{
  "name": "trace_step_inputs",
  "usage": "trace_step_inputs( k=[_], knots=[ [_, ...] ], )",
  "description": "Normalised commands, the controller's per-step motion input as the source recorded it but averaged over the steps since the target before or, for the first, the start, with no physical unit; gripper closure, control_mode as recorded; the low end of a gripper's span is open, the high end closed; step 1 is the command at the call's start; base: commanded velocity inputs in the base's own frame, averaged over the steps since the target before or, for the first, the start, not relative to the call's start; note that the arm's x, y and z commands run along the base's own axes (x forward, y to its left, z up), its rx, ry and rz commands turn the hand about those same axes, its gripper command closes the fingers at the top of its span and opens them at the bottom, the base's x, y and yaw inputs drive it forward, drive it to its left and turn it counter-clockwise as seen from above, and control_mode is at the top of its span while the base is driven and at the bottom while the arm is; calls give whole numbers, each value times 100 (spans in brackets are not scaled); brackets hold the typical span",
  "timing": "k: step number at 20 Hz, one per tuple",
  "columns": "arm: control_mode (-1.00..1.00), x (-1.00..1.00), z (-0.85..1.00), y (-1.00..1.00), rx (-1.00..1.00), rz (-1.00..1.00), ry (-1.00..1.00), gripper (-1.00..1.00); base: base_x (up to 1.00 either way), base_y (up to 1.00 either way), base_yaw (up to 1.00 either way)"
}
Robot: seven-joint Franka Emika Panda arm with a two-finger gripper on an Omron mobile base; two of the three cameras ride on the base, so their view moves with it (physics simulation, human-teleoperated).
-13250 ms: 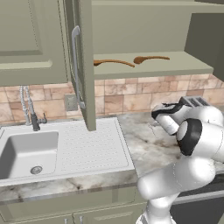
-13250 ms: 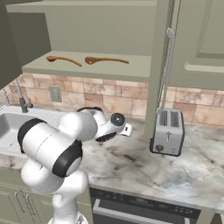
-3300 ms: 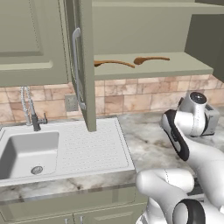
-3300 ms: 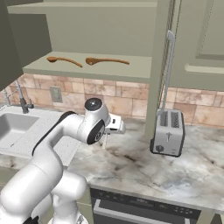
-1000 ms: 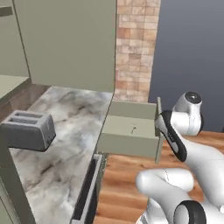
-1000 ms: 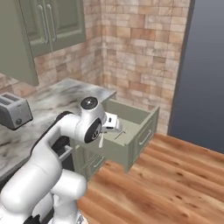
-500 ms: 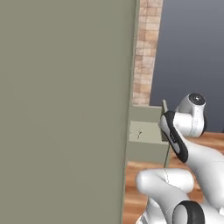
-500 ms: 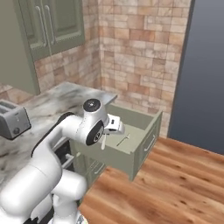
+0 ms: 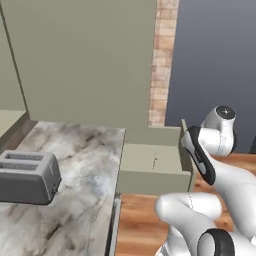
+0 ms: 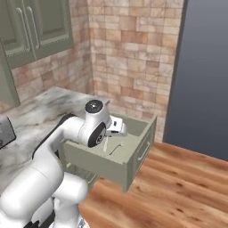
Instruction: Organize the utensils by type. Pick up the wooden spoons from the counter and place them in the open cabinet. Then pick up the metallic utensils from the counter and place them in the open drawer.
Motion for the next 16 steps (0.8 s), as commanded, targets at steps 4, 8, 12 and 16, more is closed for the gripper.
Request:
trace_step_inputs(
  k=[4,8,12,16],
  knots=[
    [100,0,0,0,0,0,0,100,51,-1,-8],
    [100,0,0,0,0,0,0,100,46,-2,-5],
    [100,0,0,0,0,0,0,100,22,0,-5],
    [100,0,0,0,0,0,0,100,29,0,-3]
  ],
)
